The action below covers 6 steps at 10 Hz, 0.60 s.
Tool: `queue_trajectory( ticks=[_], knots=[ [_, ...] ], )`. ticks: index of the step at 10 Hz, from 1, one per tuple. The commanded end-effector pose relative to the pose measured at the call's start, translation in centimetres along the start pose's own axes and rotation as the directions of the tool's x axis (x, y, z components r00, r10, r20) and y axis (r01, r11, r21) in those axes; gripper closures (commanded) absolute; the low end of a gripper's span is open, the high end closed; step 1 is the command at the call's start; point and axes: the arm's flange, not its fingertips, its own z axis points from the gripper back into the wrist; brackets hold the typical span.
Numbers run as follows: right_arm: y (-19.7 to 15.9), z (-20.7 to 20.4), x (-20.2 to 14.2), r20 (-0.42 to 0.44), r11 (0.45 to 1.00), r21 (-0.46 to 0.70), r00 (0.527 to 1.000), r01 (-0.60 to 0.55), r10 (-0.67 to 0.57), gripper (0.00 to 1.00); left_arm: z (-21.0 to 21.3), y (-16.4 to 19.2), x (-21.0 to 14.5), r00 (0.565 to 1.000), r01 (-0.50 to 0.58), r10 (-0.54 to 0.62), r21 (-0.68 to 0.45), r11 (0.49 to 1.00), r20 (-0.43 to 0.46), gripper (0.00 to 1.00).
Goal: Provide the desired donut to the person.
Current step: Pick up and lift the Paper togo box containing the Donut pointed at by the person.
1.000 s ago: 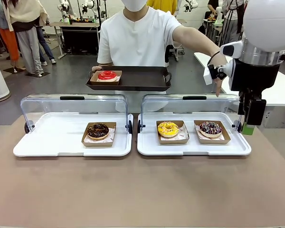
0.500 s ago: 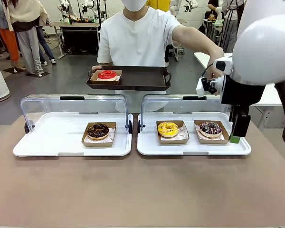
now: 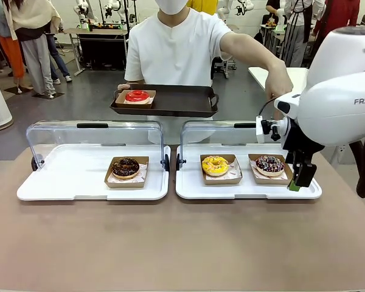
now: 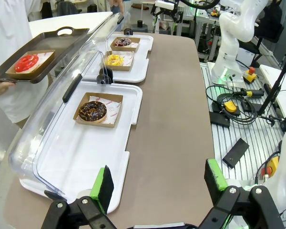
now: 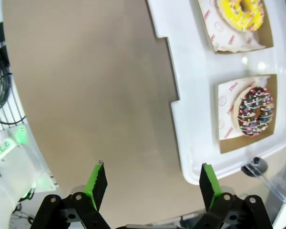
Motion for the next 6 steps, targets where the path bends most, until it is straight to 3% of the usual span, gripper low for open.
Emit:
queue_trajectory(
  ticks=[1,6],
  knots=[
    [-1.40,-1.65,-0.08,0.001,1.000,0.003,1.000,-0.015,0.015,0.00,0.11,-0.05,0.11,1.000,0.009,-0.009,0.002,1.000,0.016,0.00],
    [-0.90,-1.85,-0.19,-0.005,1.000,0.020,1.000,0.004,-0.004,0.00,0.11,-0.05,0.11,1.000,0.009,-0.009,0.002,1.000,0.016,0.00]
  ],
)
